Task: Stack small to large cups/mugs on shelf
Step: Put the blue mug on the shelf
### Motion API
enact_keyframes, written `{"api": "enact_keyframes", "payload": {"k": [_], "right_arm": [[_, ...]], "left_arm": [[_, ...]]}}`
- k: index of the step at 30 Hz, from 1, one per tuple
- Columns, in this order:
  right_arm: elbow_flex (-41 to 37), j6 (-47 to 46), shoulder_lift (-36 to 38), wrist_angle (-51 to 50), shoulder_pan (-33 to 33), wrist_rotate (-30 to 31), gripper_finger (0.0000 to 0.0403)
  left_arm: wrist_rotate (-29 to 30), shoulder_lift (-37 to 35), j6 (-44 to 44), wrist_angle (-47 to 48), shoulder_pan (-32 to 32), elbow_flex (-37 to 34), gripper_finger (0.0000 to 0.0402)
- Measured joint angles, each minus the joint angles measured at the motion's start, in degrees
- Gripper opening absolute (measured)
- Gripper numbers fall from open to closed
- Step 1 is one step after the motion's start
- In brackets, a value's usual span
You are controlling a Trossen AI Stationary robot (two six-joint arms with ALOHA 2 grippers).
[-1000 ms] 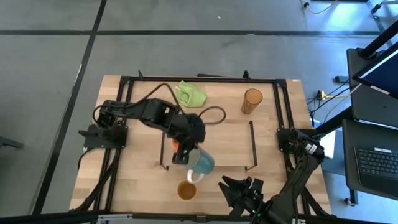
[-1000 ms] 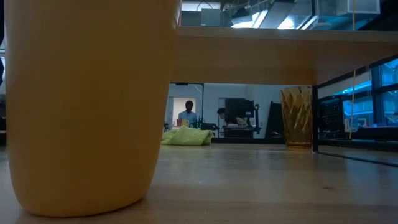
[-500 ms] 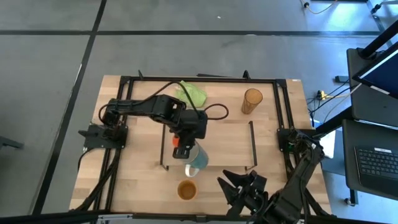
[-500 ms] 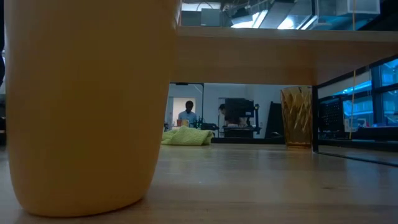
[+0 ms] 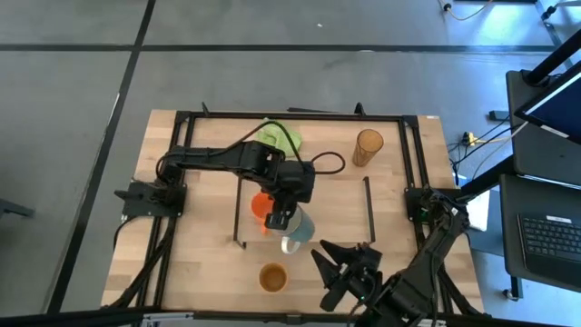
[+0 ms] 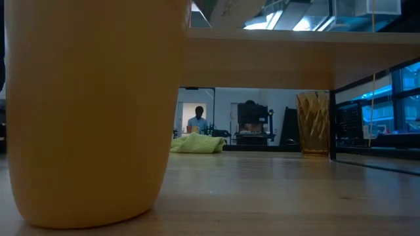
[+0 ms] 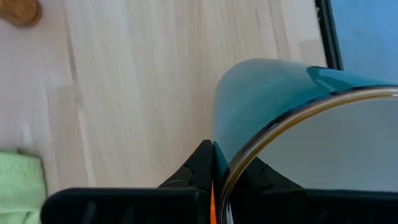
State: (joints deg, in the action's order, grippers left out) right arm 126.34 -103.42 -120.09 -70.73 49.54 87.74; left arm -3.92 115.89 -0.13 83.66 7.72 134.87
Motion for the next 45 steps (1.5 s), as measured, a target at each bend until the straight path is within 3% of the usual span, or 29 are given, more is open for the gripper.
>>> {"api": "enact_keyframes", "payload": {"k": [13,26,45], "right_arm": [[0.0,0.1,0.0,-0.97,-1.81,-2.77,0.02],[-0.01,0.02,-0.02,-0.32,-2.07,-3.4,0.02],[-0.02,0.09,-0.04,-0.11,-2.18,-3.38,0.02]], "left_arm": [[0.92,0.0,3.41,-1.58,-2.04,0.08,0.0019],[6.45,0.09,7.01,-1.73,-3.79,-0.59,0.0019],[4.22,2.01,8.04,-0.94,-5.13,-0.68,0.0019]]}}
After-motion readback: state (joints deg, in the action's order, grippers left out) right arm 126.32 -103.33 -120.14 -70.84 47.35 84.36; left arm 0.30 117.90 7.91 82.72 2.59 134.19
